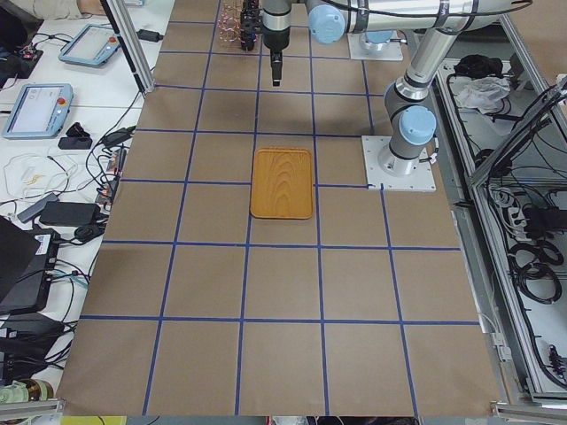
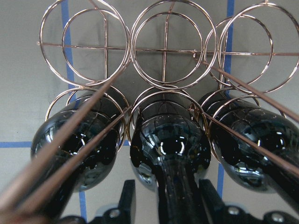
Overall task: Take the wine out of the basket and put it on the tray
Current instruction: 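Close the right gripper on the middle wine bottle's neck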
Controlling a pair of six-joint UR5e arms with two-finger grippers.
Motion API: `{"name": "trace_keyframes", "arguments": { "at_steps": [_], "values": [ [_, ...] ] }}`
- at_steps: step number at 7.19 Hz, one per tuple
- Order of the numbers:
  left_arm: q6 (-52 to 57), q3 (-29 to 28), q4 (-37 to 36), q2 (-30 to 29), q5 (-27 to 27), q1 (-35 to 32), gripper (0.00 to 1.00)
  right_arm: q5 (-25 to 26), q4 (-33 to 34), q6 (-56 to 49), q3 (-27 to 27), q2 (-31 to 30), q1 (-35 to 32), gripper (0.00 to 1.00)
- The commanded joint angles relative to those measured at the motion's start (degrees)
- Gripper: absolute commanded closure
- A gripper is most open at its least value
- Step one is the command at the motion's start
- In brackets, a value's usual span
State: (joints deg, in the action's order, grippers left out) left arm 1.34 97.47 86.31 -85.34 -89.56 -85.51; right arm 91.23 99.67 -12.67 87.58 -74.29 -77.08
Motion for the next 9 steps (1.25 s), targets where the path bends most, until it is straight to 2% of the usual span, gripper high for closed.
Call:
{"name": "trace_keyframes", "arguments": {
  "at_steps": [1, 3, 4, 5, 7, 9],
  "values": [
    [0.32, 0.00, -0.35, -0.17, 0.00, 0.17, 0.00, 0.27, 0.61, -0.07, -0.13, -0.07, 0.00, 0.45],
    [0.41, -0.09, -0.96, -0.09, 0.18, 0.35, 0.00, 0.18, 0.26, -0.16, -0.13, -0.07, 0.00, 0.51],
    [0.41, -0.17, -0.97, 0.43, 0.18, 0.43, 0.00, 0.18, -0.17, -0.16, -0.13, -0.07, 0.00, 0.62],
    [0.41, -0.17, -0.97, 0.70, 0.09, 0.43, 0.00, 0.18, -0.44, -0.25, 0.04, -0.07, 0.00, 0.65],
    [0.33, -0.35, -2.88, 0.70, 0.18, 0.52, 0.00, 1.05, -1.75, -2.88, 0.05, -0.07, 0.00, 0.81],
    [0.50, -0.61, -3.16, 0.70, 0.09, 0.70, 0.00, 2.02, -3.77, -2.97, -3.01, -0.85, -0.09, 0.85]
  ]
}}
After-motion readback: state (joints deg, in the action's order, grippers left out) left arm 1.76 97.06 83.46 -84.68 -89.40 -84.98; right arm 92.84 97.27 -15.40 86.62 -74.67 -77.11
